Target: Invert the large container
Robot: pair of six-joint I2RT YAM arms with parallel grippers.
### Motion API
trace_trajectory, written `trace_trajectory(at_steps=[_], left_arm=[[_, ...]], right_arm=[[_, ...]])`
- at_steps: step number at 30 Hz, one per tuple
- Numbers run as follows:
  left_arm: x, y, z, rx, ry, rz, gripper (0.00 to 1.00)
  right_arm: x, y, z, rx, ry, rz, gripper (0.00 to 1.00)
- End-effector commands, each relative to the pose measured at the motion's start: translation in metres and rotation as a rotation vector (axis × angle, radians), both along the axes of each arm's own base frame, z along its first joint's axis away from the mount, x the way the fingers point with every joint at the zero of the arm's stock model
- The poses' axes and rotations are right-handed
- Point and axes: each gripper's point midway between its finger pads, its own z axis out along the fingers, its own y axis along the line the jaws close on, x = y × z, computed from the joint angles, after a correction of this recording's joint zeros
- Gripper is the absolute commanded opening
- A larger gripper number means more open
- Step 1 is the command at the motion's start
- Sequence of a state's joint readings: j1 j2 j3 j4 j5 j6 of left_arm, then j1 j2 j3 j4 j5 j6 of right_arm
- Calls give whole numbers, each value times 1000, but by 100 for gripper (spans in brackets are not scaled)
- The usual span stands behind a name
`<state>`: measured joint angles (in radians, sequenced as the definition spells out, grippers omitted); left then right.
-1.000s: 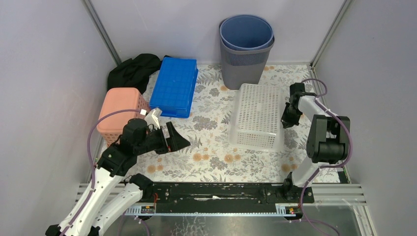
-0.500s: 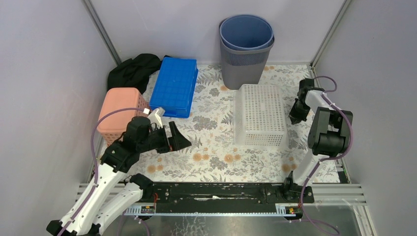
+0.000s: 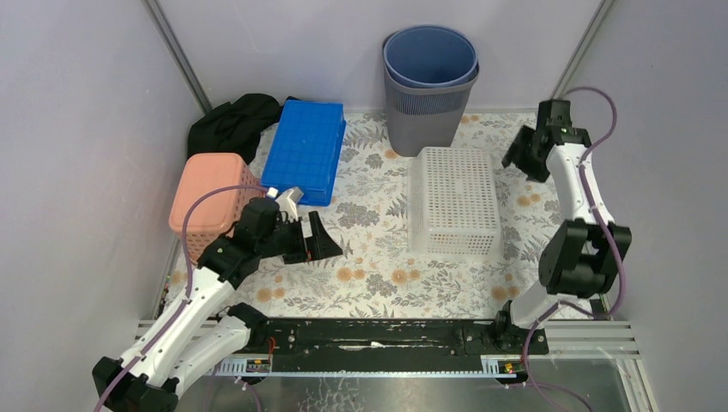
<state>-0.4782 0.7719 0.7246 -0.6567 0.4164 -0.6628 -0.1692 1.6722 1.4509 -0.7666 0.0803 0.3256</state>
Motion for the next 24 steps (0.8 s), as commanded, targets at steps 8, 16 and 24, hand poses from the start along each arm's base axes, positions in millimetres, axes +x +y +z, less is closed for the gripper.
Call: trace_trajectory(at_steps=[8,16,24], left_arm=[[12,-16,3,-33,-29,-63,100],[10,-6,15,16,-69,-55,100],[-6,3,13,-42,-63,18,100]], right_arm=[[-33,262,109,384,-283,576,70],[-47,407,60,479,-201,771,62],[-51,392,-50,301,47,725,57]])
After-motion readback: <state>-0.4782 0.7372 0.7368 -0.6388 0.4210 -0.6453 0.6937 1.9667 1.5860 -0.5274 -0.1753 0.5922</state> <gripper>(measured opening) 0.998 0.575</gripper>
